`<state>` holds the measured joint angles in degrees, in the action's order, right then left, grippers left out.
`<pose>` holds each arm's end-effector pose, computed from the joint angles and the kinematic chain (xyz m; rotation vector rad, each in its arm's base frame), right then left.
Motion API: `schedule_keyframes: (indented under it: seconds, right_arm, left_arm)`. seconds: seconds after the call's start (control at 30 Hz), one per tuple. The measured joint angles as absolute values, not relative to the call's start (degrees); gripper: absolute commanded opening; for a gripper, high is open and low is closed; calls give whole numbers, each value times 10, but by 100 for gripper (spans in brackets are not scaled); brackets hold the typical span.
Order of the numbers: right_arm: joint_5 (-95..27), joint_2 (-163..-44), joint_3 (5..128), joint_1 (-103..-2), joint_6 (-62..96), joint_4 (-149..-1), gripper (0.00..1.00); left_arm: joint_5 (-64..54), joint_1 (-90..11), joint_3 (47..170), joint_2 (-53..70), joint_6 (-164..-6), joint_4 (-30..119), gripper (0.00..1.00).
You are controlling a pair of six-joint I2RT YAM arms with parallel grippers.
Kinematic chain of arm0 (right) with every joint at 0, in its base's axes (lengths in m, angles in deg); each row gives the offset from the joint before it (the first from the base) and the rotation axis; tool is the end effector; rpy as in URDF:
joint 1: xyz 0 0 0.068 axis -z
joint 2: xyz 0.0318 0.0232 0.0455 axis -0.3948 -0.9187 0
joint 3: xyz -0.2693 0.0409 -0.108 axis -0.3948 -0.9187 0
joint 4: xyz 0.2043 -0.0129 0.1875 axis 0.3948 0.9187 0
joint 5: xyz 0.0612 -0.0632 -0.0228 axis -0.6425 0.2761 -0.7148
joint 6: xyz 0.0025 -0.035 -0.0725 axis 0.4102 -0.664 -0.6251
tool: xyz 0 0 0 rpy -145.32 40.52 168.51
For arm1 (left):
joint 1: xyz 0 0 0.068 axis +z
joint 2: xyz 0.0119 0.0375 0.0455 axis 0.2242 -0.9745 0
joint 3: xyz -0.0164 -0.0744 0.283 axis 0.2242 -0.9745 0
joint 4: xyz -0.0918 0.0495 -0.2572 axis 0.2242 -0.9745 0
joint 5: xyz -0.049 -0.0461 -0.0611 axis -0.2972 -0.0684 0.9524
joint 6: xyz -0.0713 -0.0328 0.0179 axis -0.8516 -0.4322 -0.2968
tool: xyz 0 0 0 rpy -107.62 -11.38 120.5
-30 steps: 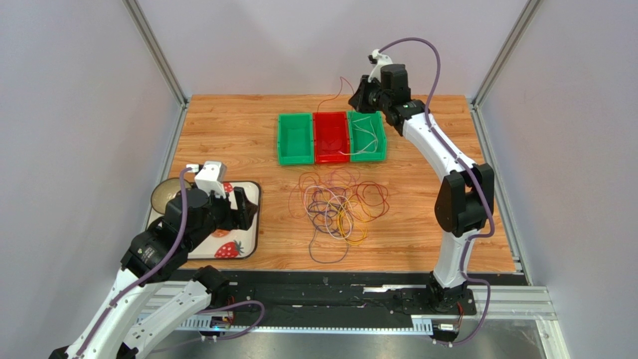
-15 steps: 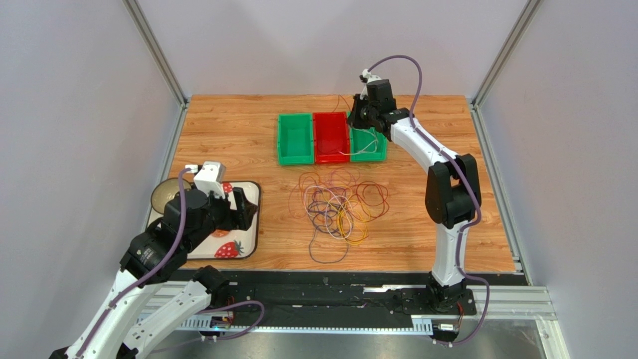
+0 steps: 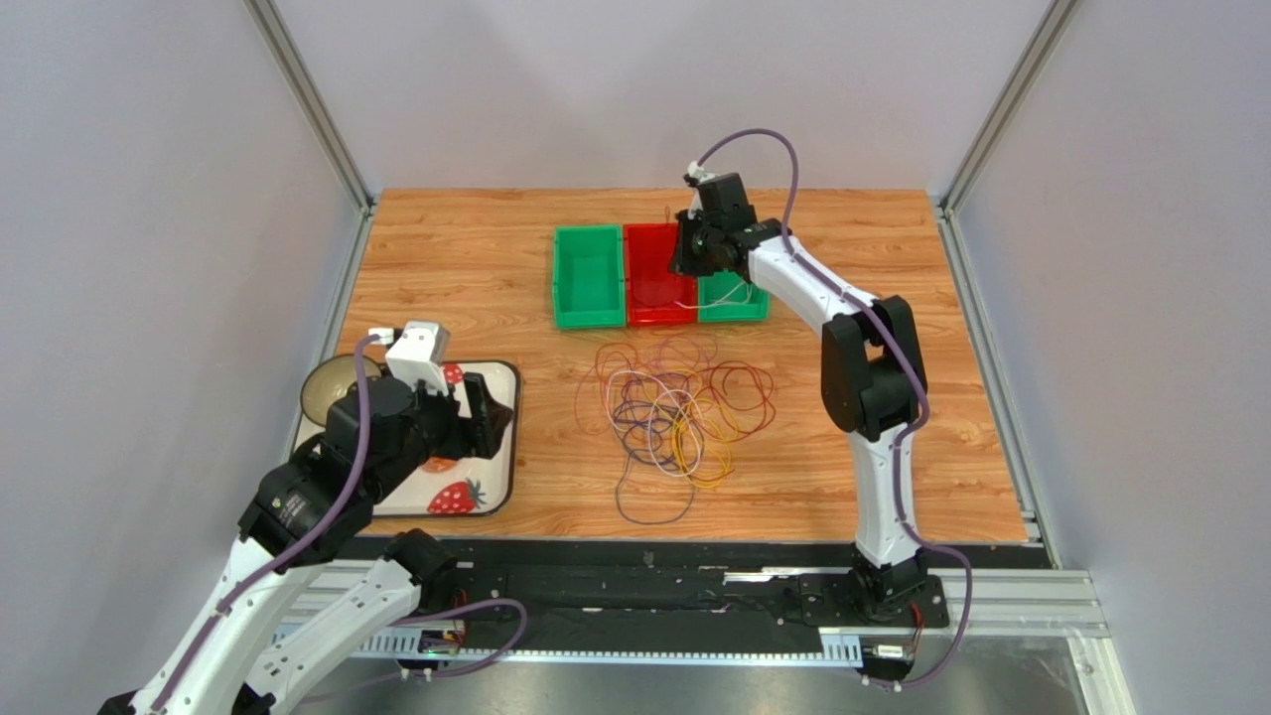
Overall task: Untangle the cables
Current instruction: Place the cable in the bin.
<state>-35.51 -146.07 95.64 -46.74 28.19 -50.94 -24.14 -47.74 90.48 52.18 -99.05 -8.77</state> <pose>0.4989 0.2285 0.2221 -0.1889 2.3816 0.5353 0.1060 -0.0577 0.3506 0.0568 2.0861 -0.4504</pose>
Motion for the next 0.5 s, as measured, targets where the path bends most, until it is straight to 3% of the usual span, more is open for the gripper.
schedule_keyframes:
  seconds: [0.5]
  right_arm:
    - [-344,-1524,1044,-491,295,-459,0]
  left_arm:
    - [-241,-477,905,522,-990,-88,83]
